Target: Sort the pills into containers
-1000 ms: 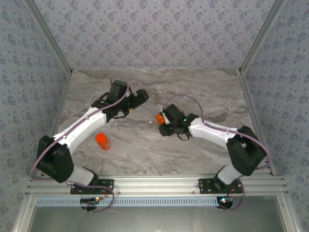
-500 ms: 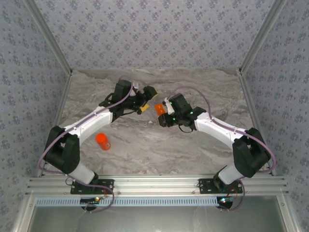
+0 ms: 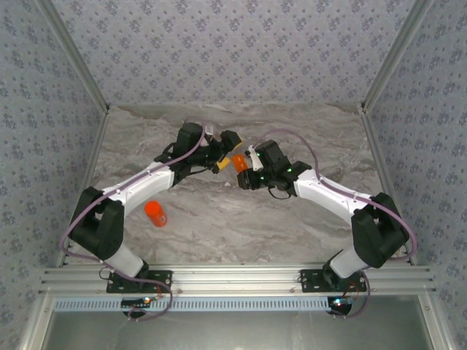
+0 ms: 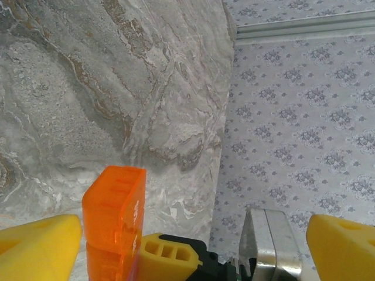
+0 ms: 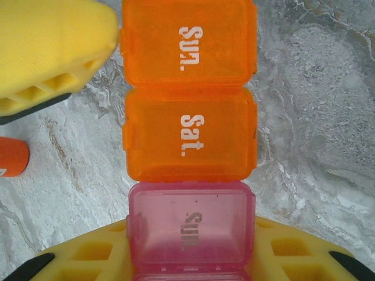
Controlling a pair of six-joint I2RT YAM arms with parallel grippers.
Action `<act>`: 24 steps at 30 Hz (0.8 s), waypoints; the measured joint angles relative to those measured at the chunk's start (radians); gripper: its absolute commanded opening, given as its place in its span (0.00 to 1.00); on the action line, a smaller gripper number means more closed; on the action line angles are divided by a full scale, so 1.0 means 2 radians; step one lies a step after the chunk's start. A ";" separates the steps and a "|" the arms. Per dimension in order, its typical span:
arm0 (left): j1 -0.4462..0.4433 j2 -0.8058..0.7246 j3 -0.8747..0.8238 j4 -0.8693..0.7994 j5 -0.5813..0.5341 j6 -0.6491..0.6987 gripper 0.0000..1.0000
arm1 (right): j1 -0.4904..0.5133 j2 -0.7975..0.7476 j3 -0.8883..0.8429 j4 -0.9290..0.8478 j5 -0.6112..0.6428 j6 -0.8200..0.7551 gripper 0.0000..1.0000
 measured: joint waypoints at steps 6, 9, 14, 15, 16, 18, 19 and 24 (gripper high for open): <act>-0.003 0.000 0.000 0.004 0.000 -0.004 0.98 | 0.002 0.000 0.000 0.000 0.000 0.000 0.38; -0.006 0.000 0.000 0.006 0.000 -0.004 0.98 | 0.002 0.000 0.000 0.001 0.000 0.002 0.38; -0.007 0.001 0.000 0.009 0.000 -0.009 0.98 | 0.003 0.000 0.000 0.003 0.000 0.004 0.38; -0.007 0.001 0.000 0.010 0.000 -0.009 0.98 | 0.003 0.000 0.000 0.003 0.000 0.004 0.38; -0.007 0.001 0.000 0.011 0.000 -0.010 0.98 | 0.003 0.000 0.000 0.004 0.000 0.004 0.38; -0.007 0.001 0.000 0.011 0.000 -0.011 0.98 | 0.003 0.001 0.000 0.004 0.000 0.004 0.38; -0.008 0.001 0.000 0.011 0.000 -0.011 0.98 | 0.003 0.001 0.000 0.004 0.000 0.004 0.38; -0.010 0.001 0.000 0.013 -0.002 -0.013 0.98 | 0.003 0.001 0.000 0.004 0.000 0.006 0.38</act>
